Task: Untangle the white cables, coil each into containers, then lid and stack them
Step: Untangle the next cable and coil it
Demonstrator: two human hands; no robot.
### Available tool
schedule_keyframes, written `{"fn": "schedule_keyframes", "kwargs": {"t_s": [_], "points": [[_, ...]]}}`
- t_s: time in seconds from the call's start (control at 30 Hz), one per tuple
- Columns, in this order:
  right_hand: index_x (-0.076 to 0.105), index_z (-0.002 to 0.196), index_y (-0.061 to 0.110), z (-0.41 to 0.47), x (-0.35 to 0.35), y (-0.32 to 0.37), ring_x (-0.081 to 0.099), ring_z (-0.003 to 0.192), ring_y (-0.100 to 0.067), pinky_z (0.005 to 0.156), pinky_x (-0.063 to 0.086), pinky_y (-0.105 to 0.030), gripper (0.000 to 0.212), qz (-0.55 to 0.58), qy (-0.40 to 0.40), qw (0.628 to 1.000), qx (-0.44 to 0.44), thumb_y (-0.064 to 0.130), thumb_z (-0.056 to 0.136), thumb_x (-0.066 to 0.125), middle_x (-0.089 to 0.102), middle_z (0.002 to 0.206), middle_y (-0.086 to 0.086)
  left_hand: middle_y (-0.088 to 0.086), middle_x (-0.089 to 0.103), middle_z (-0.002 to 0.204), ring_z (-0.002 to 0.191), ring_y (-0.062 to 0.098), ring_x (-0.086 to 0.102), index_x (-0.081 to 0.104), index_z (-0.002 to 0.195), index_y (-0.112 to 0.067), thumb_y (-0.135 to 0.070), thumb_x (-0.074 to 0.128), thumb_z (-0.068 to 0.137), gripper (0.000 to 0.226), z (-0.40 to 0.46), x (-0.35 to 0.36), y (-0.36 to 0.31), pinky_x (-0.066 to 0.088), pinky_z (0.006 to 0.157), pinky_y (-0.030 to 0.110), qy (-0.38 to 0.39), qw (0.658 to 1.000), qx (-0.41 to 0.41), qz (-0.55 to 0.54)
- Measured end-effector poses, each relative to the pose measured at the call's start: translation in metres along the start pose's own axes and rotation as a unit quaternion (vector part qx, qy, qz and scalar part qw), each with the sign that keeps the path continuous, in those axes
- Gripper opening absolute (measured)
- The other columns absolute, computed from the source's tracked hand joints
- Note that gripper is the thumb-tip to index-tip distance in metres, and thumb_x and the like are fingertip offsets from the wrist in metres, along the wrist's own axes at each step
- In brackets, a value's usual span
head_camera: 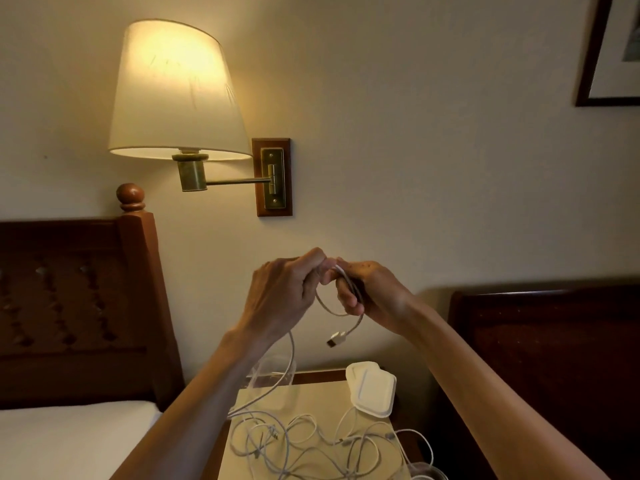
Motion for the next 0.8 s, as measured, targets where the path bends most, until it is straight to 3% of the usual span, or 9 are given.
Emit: {"fn": "schedule_keyframes", "kwargs": {"t_s": [0.13, 0.2, 0.3, 0.4, 0.5, 0.6, 0.8], "points": [[0.063, 0.098, 0.004, -0.003, 0.009, -0.009, 0.041, 0.051, -0.012, 0.054, 0.039, -0.023, 0.043, 0.136, 0.027, 0.990, 0.018, 0.028, 0.106, 0.030, 0.047, 0.058, -0.003, -0.014, 0.060, 0.067, 0.057, 0.004, 0.058, 0.057, 0.091, -0.024, -0.038, 0.040, 0.100, 0.024, 0.000, 0.008, 0.014, 0.044, 0.051, 0.019, -0.011, 0.997, -0.052, -0.049], [0.063, 0.097, 0.006, -0.005, 0.013, -0.008, 0.046, 0.054, -0.013, 0.057, 0.043, -0.023, 0.035, 0.180, 0.044, 0.983, 0.020, 0.027, 0.103, 0.036, 0.051, 0.061, -0.003, -0.014, 0.058, 0.070, 0.059, 0.004, 0.057, 0.055, 0.093, -0.023, -0.033, 0.042, 0.100, 0.017, -0.002, 0.014, 0.019, 0.044, 0.052, 0.021, -0.001, 0.989, -0.086, -0.118], [0.062, 0.090, 0.009, -0.004, 0.012, -0.009, 0.052, 0.056, -0.012, 0.059, 0.048, -0.022, 0.028, 0.224, 0.062, 0.972, 0.039, 0.027, 0.100, 0.043, 0.054, 0.064, -0.002, -0.006, 0.060, 0.072, 0.058, 0.004, 0.052, 0.057, 0.106, -0.015, -0.027, 0.045, 0.101, 0.018, -0.004, 0.027, 0.027, 0.040, 0.054, 0.016, 0.070, 0.957, -0.161, -0.232], [0.061, 0.081, 0.011, -0.005, 0.010, -0.014, 0.053, 0.057, -0.012, 0.060, 0.050, -0.022, 0.031, 0.264, 0.065, 0.960, 0.062, 0.028, 0.100, 0.044, 0.053, 0.063, -0.001, -0.018, 0.054, 0.059, 0.056, -0.001, 0.047, 0.063, 0.087, -0.014, -0.032, 0.045, 0.101, 0.029, -0.008, 0.033, 0.028, 0.038, 0.054, 0.015, 0.132, 0.915, -0.217, -0.314], [0.056, 0.079, 0.013, -0.004, 0.015, -0.013, 0.048, 0.050, -0.010, 0.055, 0.046, -0.021, 0.033, 0.299, 0.077, 0.950, 0.049, 0.027, 0.102, 0.039, 0.048, 0.055, 0.001, -0.016, 0.044, 0.052, 0.051, 0.002, 0.037, 0.061, 0.083, -0.011, -0.037, 0.048, 0.098, 0.033, -0.009, 0.029, 0.031, 0.033, 0.049, 0.017, 0.093, 0.893, -0.259, -0.356], [0.053, 0.087, 0.012, 0.000, 0.020, -0.013, 0.031, 0.045, -0.008, 0.047, 0.034, -0.021, 0.031, 0.317, 0.088, 0.944, 0.034, 0.025, 0.106, 0.032, 0.033, 0.053, 0.005, -0.016, 0.043, 0.051, 0.051, 0.003, 0.035, 0.062, 0.082, -0.010, -0.038, 0.051, 0.097, 0.033, -0.011, 0.029, 0.037, 0.030, 0.049, 0.016, 0.055, 0.884, -0.285, -0.366], [0.056, 0.077, 0.014, 0.001, 0.007, -0.026, 0.020, 0.048, -0.009, 0.045, 0.026, -0.022, 0.040, 0.270, 0.023, 0.961, 0.059, 0.025, 0.106, 0.030, 0.023, 0.057, 0.004, -0.014, 0.043, 0.048, 0.045, 0.004, 0.034, 0.067, 0.089, -0.008, -0.031, 0.052, 0.097, 0.028, -0.026, 0.043, 0.045, 0.028, 0.044, 0.015, 0.056, 0.868, -0.294, -0.395]]}}
Point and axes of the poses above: each hand's wrist, its own z-axis towards the middle knuckle, its own x-axis out of the palm, y = z × x, the point moved 7 cm from there along z, towards the middle knuckle
